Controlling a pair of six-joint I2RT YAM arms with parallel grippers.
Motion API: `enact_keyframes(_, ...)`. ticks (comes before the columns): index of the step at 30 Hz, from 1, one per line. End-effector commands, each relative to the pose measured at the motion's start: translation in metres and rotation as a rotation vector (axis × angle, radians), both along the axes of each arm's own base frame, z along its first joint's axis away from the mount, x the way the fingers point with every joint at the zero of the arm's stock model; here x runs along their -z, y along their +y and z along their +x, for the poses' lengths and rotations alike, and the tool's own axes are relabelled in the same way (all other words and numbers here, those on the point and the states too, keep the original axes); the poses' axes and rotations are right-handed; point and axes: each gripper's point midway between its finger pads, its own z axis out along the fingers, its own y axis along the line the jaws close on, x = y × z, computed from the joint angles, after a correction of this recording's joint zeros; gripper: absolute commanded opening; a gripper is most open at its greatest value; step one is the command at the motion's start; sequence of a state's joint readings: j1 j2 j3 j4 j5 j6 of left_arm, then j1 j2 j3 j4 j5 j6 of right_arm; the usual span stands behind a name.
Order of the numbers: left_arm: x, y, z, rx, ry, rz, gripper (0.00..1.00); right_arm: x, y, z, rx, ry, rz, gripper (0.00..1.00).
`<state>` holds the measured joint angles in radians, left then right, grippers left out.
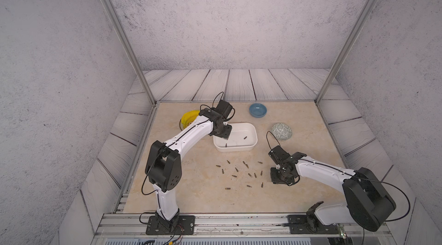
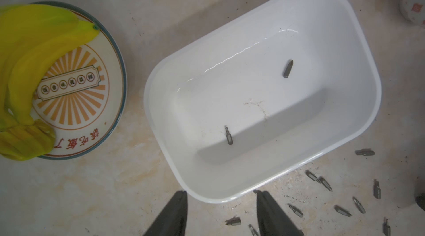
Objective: Put the bit on the desktop into the storage box
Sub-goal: Place the screwdriver bit in the storage box, then pick up the screwdriver bit from the center of the board.
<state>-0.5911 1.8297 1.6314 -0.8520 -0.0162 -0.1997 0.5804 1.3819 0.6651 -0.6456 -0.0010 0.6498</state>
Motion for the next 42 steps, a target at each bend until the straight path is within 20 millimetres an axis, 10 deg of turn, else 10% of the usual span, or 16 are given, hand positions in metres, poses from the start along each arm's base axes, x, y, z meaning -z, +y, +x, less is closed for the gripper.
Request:
enact_keyframes(1,0.001,0.011,-0.008,-0.023,0.006,0.021,0.54,0.003,-0.004,-0.006,-0.010,0.010,-0.011,0.34)
enact_keyframes(42,0.016,0.065,-0.132,-0.049,0.068,-0.060,0.56,0.008,-0.007,-0.014,-0.046,0.036,-0.132,0.00)
